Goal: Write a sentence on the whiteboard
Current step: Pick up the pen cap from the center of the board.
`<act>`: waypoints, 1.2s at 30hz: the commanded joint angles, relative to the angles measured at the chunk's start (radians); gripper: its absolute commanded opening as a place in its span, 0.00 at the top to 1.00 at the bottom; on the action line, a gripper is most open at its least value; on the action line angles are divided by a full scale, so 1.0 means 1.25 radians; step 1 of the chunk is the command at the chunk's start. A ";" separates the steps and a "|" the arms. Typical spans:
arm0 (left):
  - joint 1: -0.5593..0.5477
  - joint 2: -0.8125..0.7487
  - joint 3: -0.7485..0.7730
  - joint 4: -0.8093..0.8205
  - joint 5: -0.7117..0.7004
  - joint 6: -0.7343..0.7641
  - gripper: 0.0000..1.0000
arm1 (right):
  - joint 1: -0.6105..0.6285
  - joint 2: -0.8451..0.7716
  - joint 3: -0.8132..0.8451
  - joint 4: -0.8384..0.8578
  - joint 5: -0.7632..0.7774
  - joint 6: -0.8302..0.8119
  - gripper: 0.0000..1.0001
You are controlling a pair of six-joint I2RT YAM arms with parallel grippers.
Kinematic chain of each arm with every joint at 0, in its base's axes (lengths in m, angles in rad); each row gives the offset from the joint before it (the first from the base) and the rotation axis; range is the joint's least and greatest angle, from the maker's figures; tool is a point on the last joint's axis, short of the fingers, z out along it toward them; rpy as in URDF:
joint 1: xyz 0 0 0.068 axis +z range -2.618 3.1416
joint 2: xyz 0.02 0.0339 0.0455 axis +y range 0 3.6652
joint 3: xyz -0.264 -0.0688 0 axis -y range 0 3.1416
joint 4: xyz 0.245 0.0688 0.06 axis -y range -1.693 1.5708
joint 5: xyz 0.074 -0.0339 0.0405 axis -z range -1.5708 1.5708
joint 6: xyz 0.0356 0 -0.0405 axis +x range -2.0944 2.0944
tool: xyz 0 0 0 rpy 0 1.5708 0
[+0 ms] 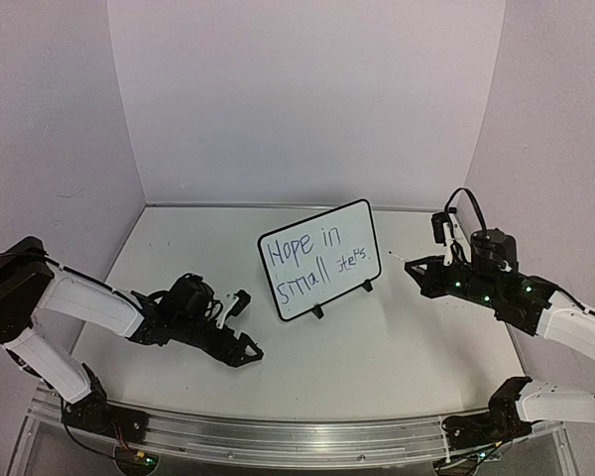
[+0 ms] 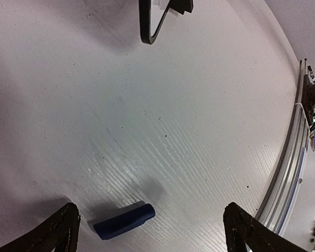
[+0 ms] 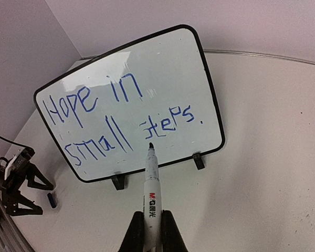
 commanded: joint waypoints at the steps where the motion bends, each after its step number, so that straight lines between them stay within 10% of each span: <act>1: -0.006 0.033 0.035 0.039 0.044 0.023 0.05 | -0.003 -0.011 0.009 -0.002 -0.009 -0.005 1.00; 16: -0.055 -0.072 -0.010 -0.077 0.041 0.014 0.06 | -0.003 -0.020 0.008 -0.019 -0.004 -0.007 1.00; 36: -0.153 0.010 0.098 -0.240 -0.224 0.065 0.49 | -0.003 -0.040 -0.005 -0.025 0.007 -0.002 1.00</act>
